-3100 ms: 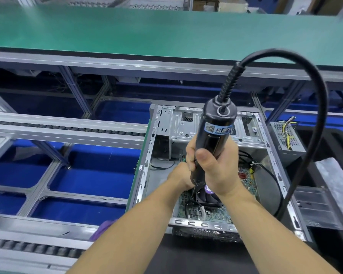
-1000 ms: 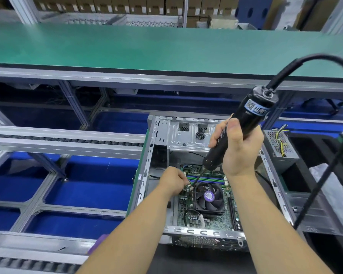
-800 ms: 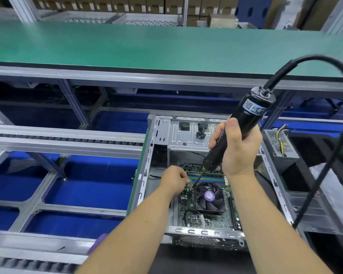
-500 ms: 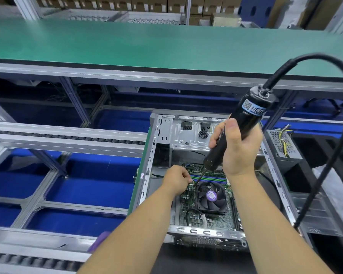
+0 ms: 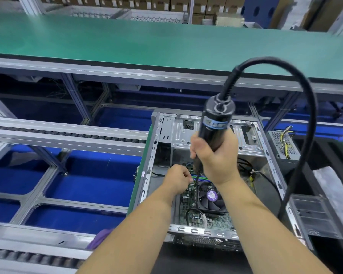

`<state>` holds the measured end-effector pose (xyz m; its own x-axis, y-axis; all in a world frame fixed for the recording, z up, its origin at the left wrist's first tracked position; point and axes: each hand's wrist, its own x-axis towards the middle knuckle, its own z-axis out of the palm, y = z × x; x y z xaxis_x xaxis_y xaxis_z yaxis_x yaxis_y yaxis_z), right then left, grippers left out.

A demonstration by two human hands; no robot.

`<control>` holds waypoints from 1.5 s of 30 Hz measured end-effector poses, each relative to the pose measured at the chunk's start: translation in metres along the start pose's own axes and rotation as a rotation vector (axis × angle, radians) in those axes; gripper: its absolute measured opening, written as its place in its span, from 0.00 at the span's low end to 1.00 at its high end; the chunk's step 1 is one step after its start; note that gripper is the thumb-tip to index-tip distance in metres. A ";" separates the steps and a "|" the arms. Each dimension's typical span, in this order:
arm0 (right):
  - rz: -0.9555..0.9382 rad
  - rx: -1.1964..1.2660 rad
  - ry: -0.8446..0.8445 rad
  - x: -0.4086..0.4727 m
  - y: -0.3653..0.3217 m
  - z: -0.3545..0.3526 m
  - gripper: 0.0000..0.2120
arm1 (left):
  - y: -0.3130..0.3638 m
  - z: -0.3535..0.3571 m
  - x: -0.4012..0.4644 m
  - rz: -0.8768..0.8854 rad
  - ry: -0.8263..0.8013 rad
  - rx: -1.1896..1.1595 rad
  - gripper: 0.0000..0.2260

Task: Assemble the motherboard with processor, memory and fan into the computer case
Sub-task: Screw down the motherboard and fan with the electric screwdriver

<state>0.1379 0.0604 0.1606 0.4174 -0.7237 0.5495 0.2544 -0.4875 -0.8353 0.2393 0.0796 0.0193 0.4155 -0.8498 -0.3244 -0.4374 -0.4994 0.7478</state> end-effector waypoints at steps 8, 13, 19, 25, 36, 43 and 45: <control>0.047 0.052 -0.053 -0.002 0.004 0.000 0.17 | 0.000 -0.001 -0.002 0.006 -0.011 -0.008 0.08; 0.072 0.033 0.217 0.008 0.007 -0.006 0.13 | -0.002 0.000 0.000 -0.033 -0.010 -0.023 0.05; 0.094 0.138 0.071 0.011 0.009 -0.023 0.22 | -0.003 0.003 0.004 -0.032 -0.003 -0.008 0.04; 0.122 0.156 -0.119 0.013 0.002 -0.017 0.29 | -0.004 0.004 0.004 -0.032 -0.005 0.001 0.05; 0.097 0.096 -0.118 0.011 0.014 -0.001 0.31 | -0.011 0.006 0.008 -0.017 0.008 0.036 0.08; 0.087 0.111 -0.069 0.010 0.018 -0.004 0.35 | -0.013 0.008 0.011 -0.010 0.009 0.070 0.11; 0.083 0.128 -0.056 0.010 0.018 -0.009 0.36 | -0.013 0.008 0.013 -0.003 0.011 0.076 0.10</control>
<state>0.1389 0.0403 0.1515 0.4887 -0.7287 0.4797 0.3246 -0.3585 -0.8753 0.2440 0.0742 0.0007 0.4257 -0.8464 -0.3201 -0.4952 -0.5140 0.7004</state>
